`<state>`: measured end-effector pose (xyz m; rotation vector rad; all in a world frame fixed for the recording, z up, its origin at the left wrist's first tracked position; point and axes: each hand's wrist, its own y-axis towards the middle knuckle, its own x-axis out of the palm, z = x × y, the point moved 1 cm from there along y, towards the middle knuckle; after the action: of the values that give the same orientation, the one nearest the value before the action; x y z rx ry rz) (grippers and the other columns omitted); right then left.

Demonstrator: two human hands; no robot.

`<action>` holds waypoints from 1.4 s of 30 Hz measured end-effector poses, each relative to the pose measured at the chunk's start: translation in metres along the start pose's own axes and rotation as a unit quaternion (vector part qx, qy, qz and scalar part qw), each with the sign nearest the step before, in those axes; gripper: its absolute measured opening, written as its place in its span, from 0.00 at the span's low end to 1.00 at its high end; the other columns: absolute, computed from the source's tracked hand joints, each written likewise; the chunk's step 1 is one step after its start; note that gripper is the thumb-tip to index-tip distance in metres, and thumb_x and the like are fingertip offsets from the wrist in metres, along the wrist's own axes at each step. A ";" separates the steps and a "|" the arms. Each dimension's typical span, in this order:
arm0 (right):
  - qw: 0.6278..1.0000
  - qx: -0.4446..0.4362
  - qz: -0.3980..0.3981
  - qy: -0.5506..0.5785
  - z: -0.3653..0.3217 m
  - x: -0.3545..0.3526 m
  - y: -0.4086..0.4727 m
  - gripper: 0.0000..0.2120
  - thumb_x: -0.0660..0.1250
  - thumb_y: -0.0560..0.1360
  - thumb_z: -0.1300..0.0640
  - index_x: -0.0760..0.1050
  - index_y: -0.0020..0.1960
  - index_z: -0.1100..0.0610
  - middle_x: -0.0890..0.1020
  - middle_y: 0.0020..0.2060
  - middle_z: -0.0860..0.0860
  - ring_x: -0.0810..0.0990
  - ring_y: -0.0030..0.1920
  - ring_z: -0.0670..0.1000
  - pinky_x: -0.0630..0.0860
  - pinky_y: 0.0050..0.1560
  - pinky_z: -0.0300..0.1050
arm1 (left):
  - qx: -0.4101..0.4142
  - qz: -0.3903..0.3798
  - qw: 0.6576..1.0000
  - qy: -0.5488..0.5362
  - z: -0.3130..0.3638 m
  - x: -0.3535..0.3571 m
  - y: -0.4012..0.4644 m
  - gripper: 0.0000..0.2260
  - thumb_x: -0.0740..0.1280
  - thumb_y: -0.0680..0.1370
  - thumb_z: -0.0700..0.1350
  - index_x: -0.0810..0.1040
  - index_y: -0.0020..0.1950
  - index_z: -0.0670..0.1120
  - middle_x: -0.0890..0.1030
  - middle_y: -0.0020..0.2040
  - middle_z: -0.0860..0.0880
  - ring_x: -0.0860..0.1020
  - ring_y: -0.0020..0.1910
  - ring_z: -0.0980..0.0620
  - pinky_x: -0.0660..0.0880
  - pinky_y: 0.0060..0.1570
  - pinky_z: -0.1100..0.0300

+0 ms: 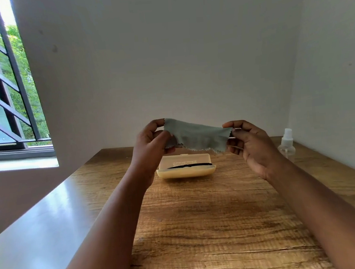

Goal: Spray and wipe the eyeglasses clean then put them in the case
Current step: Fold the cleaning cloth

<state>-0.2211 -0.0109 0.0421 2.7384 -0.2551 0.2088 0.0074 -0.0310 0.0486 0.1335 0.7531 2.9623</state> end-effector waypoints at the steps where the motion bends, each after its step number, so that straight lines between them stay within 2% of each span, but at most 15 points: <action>1: 1.000 -0.005 0.006 -0.020 0.001 0.000 0.000 0.16 0.58 0.81 0.68 0.81 0.46 0.54 0.83 0.38 0.46 0.82 0.36 0.44 0.72 0.40 0.42 | 0.002 0.002 1.000 0.005 -0.001 0.000 0.000 0.11 0.62 0.80 0.38 0.77 0.61 0.46 0.84 0.50 0.45 0.83 0.47 0.50 0.79 0.43 0.59; 5: 0.998 -0.030 0.019 -0.049 0.001 0.000 0.000 0.18 0.57 0.80 0.71 0.80 0.47 0.54 0.82 0.42 0.48 0.82 0.38 0.43 0.74 0.38 0.38 | 0.001 -0.002 1.000 0.016 -0.002 0.001 -0.001 0.12 0.63 0.80 0.38 0.77 0.62 0.45 0.83 0.50 0.44 0.83 0.46 0.51 0.80 0.42 0.59; 7: 0.998 -0.032 0.025 -0.043 0.001 -0.001 0.001 0.20 0.56 0.79 0.73 0.81 0.44 0.55 0.81 0.44 0.49 0.80 0.44 0.45 0.76 0.40 0.37 | -0.002 -0.013 1.000 0.019 -0.003 0.002 -0.001 0.12 0.63 0.80 0.38 0.76 0.63 0.44 0.84 0.49 0.43 0.84 0.47 0.50 0.79 0.41 0.60; 9: 0.998 -0.032 0.034 -0.047 0.003 -0.002 0.004 0.22 0.56 0.78 0.73 0.83 0.40 0.55 0.84 0.44 0.49 0.80 0.49 0.48 0.77 0.46 0.39 | -0.007 -0.023 1.000 0.020 -0.003 0.003 0.000 0.12 0.63 0.81 0.38 0.76 0.63 0.45 0.84 0.50 0.43 0.84 0.48 0.49 0.79 0.42 0.60; 11: 0.997 -0.029 0.046 -0.046 0.005 -0.003 0.006 0.22 0.56 0.77 0.71 0.83 0.37 0.55 0.85 0.42 0.50 0.79 0.50 0.51 0.75 0.53 0.45 | -0.009 -0.026 0.999 0.025 -0.004 0.003 -0.001 0.12 0.63 0.81 0.39 0.76 0.63 0.45 0.84 0.50 0.44 0.84 0.49 0.49 0.79 0.43 0.60; 14: 0.998 -0.024 0.051 -0.013 0.003 -0.002 0.004 0.19 0.57 0.79 0.67 0.82 0.39 0.57 0.84 0.42 0.51 0.80 0.49 0.50 0.76 0.50 0.44 | -0.010 -0.029 0.999 0.028 -0.004 0.003 -0.001 0.12 0.63 0.81 0.39 0.76 0.63 0.45 0.84 0.50 0.44 0.84 0.49 0.49 0.80 0.43 0.60; 18: 0.997 -0.037 0.054 -0.036 0.006 -0.002 0.002 0.02 0.71 0.75 0.62 0.82 0.44 0.57 0.84 0.42 0.51 0.81 0.46 0.48 0.79 0.47 0.44 | -0.010 -0.034 0.999 0.041 -0.005 0.004 -0.001 0.12 0.64 0.80 0.39 0.76 0.63 0.45 0.84 0.50 0.44 0.84 0.50 0.48 0.81 0.50 0.53; 20: 0.996 -0.038 0.054 -0.065 0.010 -0.004 0.002 0.07 0.74 0.71 0.66 0.81 0.46 0.58 0.83 0.43 0.52 0.81 0.44 0.48 0.80 0.42 0.39 | -0.005 -0.036 0.998 0.055 -0.006 0.005 -0.001 0.12 0.65 0.80 0.39 0.75 0.63 0.45 0.85 0.48 0.43 0.84 0.49 0.47 0.80 0.51 0.51; 24: 0.991 -0.035 0.062 -0.116 0.011 -0.002 0.000 0.09 0.73 0.71 0.68 0.81 0.50 0.58 0.82 0.44 0.54 0.81 0.42 0.48 0.79 0.37 0.36 | -0.006 -0.041 0.997 0.066 -0.010 0.007 -0.001 0.13 0.66 0.78 0.36 0.75 0.62 0.43 0.84 0.50 0.41 0.84 0.49 0.47 0.81 0.51 0.51; 28: 0.982 -0.015 0.088 -0.167 0.016 -0.002 0.003 0.08 0.72 0.73 0.67 0.82 0.50 0.58 0.82 0.44 0.55 0.79 0.39 0.48 0.78 0.36 0.38 | -0.018 -0.052 0.996 0.071 -0.010 0.011 -0.003 0.12 0.65 0.78 0.33 0.76 0.60 0.42 0.81 0.55 0.46 0.84 0.49 0.49 0.81 0.48 0.56; 31: 0.983 0.016 0.084 -0.160 0.019 -0.002 0.004 0.08 0.70 0.73 0.68 0.81 0.50 0.59 0.82 0.45 0.57 0.79 0.38 0.48 0.76 0.34 0.37 | -0.056 -0.061 0.994 0.075 -0.011 0.010 -0.003 0.13 0.64 0.79 0.33 0.75 0.63 0.40 0.79 0.56 0.43 0.84 0.47 0.49 0.81 0.45 0.60; 33: 0.987 0.040 0.079 -0.134 0.019 -0.002 0.006 0.08 0.69 0.73 0.69 0.81 0.48 0.59 0.83 0.45 0.57 0.80 0.39 0.49 0.77 0.38 0.41 | -0.081 -0.062 0.993 0.058 -0.011 0.008 -0.002 0.12 0.63 0.79 0.33 0.76 0.62 0.39 0.79 0.56 0.41 0.83 0.49 0.48 0.81 0.45 0.60; 36: 0.993 0.066 0.062 -0.074 0.018 -0.001 0.007 0.09 0.67 0.73 0.71 0.81 0.45 0.59 0.83 0.46 0.59 0.81 0.46 0.54 0.78 0.51 0.51 | -0.092 -0.046 0.993 0.049 -0.012 0.004 -0.001 0.09 0.65 0.79 0.37 0.79 0.58 0.40 0.81 0.54 0.40 0.82 0.52 0.45 0.81 0.50 0.52; 39: 0.995 0.077 0.039 -0.042 0.018 0.001 0.007 0.09 0.66 0.74 0.71 0.81 0.45 0.59 0.83 0.46 0.58 0.81 0.48 0.54 0.79 0.50 0.50 | -0.084 -0.019 0.996 0.031 -0.014 0.000 0.000 0.09 0.71 0.76 0.44 0.82 0.52 0.40 0.84 0.50 0.41 0.83 0.51 0.44 0.81 0.51 0.52; 42: 0.995 0.078 0.037 -0.049 0.018 0.001 0.008 0.10 0.67 0.73 0.71 0.81 0.45 0.59 0.83 0.46 0.57 0.81 0.47 0.54 0.78 0.46 0.47 | -0.083 0.004 0.995 0.047 -0.016 -0.003 0.001 0.10 0.75 0.73 0.42 0.82 0.51 0.40 0.84 0.48 0.43 0.84 0.49 0.47 0.81 0.50 0.54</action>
<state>-0.2199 -0.0253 0.0284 2.9019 -0.3817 0.1183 0.0083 -0.0398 0.0346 -0.0123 0.5136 3.0411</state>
